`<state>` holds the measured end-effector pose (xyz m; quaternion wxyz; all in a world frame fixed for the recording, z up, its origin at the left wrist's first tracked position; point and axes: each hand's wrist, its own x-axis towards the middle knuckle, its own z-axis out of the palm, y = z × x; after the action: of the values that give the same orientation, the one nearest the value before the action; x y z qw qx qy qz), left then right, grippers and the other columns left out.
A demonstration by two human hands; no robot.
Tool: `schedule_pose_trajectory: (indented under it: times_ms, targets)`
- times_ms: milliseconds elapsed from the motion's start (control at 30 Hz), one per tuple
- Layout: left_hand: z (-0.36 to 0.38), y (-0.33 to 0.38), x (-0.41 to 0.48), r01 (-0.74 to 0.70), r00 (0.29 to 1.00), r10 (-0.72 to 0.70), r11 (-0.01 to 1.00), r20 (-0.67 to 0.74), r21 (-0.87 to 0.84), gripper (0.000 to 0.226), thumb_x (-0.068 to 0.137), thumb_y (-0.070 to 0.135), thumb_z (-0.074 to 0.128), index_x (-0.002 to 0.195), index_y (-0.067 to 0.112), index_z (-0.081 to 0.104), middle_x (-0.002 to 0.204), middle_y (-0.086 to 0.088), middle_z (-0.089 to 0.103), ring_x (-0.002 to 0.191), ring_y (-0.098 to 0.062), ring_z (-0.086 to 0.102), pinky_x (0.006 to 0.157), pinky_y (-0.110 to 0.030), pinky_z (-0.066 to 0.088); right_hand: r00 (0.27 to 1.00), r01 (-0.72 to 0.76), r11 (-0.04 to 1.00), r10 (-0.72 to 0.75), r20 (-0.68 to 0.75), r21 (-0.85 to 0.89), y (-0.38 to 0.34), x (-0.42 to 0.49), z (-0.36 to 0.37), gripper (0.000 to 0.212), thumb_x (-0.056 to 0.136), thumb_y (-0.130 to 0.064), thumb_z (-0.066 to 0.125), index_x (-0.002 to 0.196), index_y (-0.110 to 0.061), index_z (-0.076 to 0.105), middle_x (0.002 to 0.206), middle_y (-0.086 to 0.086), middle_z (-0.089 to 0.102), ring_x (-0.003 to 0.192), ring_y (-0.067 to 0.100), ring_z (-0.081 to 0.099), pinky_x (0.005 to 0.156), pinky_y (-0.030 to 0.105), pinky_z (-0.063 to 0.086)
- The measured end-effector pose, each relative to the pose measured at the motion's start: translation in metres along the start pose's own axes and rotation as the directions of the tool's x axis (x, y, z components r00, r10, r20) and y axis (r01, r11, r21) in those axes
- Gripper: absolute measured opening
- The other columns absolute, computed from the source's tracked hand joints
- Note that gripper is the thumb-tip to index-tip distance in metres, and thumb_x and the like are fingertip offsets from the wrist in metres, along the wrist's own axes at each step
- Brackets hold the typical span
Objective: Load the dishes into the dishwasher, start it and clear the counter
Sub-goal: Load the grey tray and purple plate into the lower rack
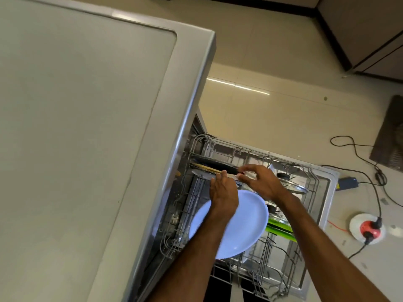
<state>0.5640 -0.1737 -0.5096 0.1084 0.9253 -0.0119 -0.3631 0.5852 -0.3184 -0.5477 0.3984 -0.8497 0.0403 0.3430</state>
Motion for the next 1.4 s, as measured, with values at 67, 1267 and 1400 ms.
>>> schedule_pose_trajectory:
  times_ms: [67,1267,1400]
  targets:
    - [-0.001,-0.002,0.008,0.035,0.999,-0.034,0.999,-0.019,0.027,0.038,0.104,0.002,0.039,0.140,-0.001,0.048,0.148,-0.017,0.047,0.137,-0.033,0.043,0.112,-0.039,0.034,0.998,-0.002,1.000,0.003,0.061,-0.025,0.018,-0.015,-0.006,0.028,0.091,-0.027,0.072,0.119,-0.025,0.071,0.125,-0.009,0.068,0.117,0.010,0.060,0.088,0.023,0.040]
    - [0.003,-0.038,0.041,0.031,0.928,-0.039,0.999,-0.370,-0.027,0.018,0.078,0.002,0.074,0.088,0.016,0.069,0.135,-0.007,0.046,0.124,-0.023,0.044,0.091,-0.034,0.050,0.655,0.143,0.990,-0.104,-0.748,-0.012,-0.032,-0.018,-0.084,0.034,0.091,0.003,0.046,0.112,-0.011,0.070,0.100,0.010,0.067,0.092,0.026,0.057,0.071,0.029,0.035]
    - [0.005,-0.033,0.049,-0.038,0.965,0.036,0.999,-0.259,-0.002,0.023,0.076,-0.001,0.076,0.091,0.015,0.069,0.160,-0.010,0.032,0.149,-0.029,0.028,0.119,-0.044,0.032,0.704,0.165,0.986,-0.136,-0.697,-0.025,-0.035,-0.002,-0.073,0.041,0.084,0.009,0.043,0.111,-0.006,0.069,0.103,0.013,0.068,0.095,0.027,0.057,0.073,0.028,0.034]
